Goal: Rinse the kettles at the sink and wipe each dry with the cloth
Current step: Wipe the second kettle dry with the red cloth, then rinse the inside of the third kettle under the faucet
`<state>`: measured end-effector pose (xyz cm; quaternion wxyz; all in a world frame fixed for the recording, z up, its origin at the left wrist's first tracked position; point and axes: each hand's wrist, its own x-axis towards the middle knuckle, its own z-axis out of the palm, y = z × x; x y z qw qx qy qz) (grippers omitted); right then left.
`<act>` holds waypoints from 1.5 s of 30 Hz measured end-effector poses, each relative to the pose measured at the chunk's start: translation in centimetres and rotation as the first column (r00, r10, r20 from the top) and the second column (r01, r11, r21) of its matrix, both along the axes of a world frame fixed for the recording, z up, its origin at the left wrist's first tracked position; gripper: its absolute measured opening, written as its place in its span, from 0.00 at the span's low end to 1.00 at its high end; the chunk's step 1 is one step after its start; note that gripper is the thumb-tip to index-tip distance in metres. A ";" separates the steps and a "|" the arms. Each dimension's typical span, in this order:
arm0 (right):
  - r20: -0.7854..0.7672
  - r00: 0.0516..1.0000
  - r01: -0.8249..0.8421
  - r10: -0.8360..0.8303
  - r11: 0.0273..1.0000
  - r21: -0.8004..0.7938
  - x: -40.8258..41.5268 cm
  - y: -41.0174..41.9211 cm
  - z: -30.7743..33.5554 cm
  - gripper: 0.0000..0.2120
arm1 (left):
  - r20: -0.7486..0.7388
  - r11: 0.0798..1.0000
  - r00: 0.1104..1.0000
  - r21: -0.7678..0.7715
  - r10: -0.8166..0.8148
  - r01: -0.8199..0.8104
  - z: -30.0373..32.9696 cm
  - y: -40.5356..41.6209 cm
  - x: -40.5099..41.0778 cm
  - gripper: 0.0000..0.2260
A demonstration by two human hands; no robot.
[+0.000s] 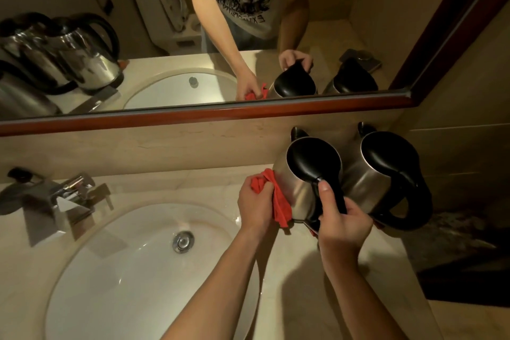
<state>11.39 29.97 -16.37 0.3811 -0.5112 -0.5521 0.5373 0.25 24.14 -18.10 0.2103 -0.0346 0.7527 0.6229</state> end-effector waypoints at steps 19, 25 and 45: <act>0.168 0.942 -0.292 0.289 0.956 -0.005 2.0 -0.1 1.5 0.12 | 0.016 0.972 0.972 -0.020 -0.233 0.233 0.6 -4.0 11.0 0.09; 0.202 0.952 -0.231 0.231 0.973 -0.024 3.8 -1.1 1.0 0.17 | -0.005 0.896 0.898 -0.066 -0.441 0.440 -0.3 -4.5 13.0 0.09; 0.558 0.511 -0.814 0.654 0.577 0.068 2.1 -18.8 2.7 0.52 | -0.260 0.883 0.955 -0.470 -0.146 0.007 7.4 -33.8 5.8 0.33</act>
